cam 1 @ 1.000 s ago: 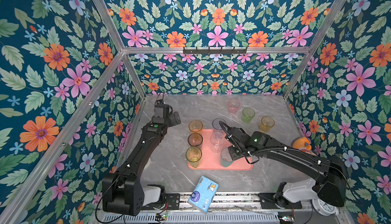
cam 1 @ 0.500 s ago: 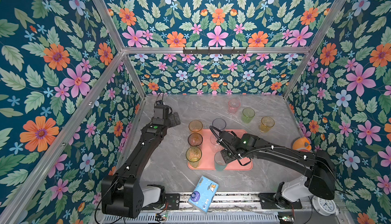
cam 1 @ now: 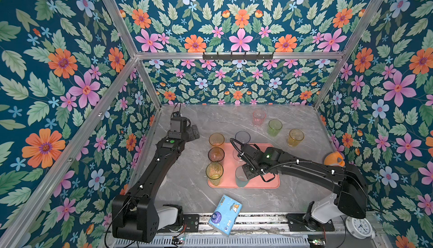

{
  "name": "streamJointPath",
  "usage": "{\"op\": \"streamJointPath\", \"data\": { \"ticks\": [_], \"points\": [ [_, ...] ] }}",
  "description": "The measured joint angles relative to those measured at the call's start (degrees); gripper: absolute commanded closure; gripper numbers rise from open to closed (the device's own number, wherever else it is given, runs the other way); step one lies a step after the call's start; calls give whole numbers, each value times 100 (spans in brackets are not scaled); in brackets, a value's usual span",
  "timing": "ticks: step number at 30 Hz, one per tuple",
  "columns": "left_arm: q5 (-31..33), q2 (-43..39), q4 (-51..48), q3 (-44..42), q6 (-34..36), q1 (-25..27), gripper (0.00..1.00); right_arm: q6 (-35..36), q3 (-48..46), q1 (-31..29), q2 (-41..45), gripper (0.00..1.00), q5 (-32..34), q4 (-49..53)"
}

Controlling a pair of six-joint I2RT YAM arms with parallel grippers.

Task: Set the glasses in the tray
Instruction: 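Lower the teal glass onto the tray near the clear glass, then open the right gripper to release the teal glass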

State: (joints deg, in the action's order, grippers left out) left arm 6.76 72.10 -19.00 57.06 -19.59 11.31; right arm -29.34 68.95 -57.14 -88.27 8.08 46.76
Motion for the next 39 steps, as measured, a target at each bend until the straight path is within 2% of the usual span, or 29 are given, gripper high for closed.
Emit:
{"op": "streamJointPath", "data": {
  "ticks": [25,29,39],
  "points": [
    [44,-33,-11,-42,0,0,1,-9,52,0,-232,100,98,-85],
    [44,-33,-11,-42,0,0,1,-26,52,-2,-232,89,109,-114],
    [44,-31,-11,-42,0,0,1,-50,59,-2,-214,73,122,-98]
  ]
}}
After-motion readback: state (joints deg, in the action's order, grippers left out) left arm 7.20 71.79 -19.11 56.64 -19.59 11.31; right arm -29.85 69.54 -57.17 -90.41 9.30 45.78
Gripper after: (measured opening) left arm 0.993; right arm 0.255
